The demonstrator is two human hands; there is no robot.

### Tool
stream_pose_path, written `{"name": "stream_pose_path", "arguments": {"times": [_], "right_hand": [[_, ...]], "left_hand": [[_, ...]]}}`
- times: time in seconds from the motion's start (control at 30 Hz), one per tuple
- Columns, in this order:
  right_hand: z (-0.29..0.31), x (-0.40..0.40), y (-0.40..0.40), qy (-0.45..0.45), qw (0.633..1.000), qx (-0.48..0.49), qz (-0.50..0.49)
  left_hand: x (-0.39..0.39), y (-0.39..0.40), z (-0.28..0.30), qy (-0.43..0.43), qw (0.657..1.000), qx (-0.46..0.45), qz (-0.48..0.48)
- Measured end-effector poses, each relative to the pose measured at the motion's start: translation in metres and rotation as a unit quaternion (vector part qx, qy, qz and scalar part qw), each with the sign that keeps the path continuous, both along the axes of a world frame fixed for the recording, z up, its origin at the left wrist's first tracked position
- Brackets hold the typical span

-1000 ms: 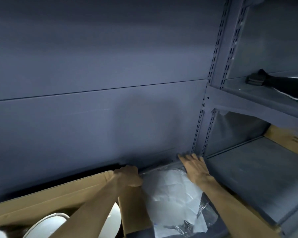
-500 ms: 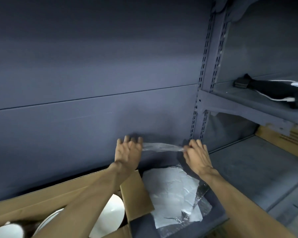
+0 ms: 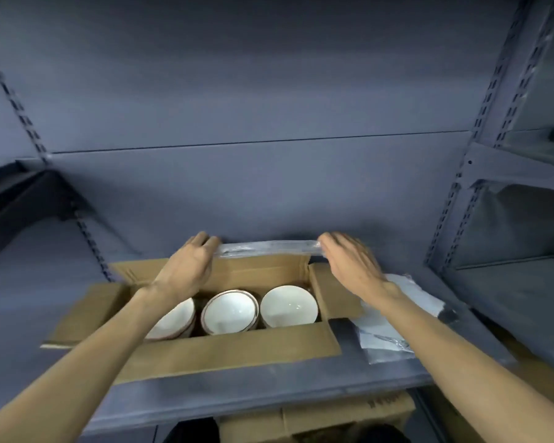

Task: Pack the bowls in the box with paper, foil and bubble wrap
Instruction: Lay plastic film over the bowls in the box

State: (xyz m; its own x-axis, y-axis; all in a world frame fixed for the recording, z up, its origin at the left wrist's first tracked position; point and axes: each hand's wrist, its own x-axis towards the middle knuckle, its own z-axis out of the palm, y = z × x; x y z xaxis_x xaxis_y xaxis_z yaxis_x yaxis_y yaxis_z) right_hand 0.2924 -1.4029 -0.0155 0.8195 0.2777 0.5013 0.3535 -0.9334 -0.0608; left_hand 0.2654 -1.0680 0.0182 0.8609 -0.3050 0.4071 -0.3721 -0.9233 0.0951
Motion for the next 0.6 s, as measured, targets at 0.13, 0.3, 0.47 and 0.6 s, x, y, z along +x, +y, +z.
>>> {"name": "stream_pose_path", "arguments": {"times": [0.13,0.3,0.47,0.6], "right_hand": [[-0.016,-0.014,0.051,0.077,0.993,0.004,0.089],[-0.031,-0.04,0.084,0.235,0.961,-0.008,0.149],[-0.034,-0.046,0.1,0.321,0.933,0.03,0.161],[-0.033,-0.043,0.098,0.348,0.92,0.087,0.16]], "left_hand": [[-0.028,0.062,-0.023,0.018,0.999,-0.026,0.023],[-0.054,0.114,-0.046,0.095,0.993,-0.071,0.026],[-0.061,0.133,-0.059,0.169,0.984,-0.038,0.029],[-0.061,0.14,-0.064,0.292,0.955,-0.013,0.057]]}}
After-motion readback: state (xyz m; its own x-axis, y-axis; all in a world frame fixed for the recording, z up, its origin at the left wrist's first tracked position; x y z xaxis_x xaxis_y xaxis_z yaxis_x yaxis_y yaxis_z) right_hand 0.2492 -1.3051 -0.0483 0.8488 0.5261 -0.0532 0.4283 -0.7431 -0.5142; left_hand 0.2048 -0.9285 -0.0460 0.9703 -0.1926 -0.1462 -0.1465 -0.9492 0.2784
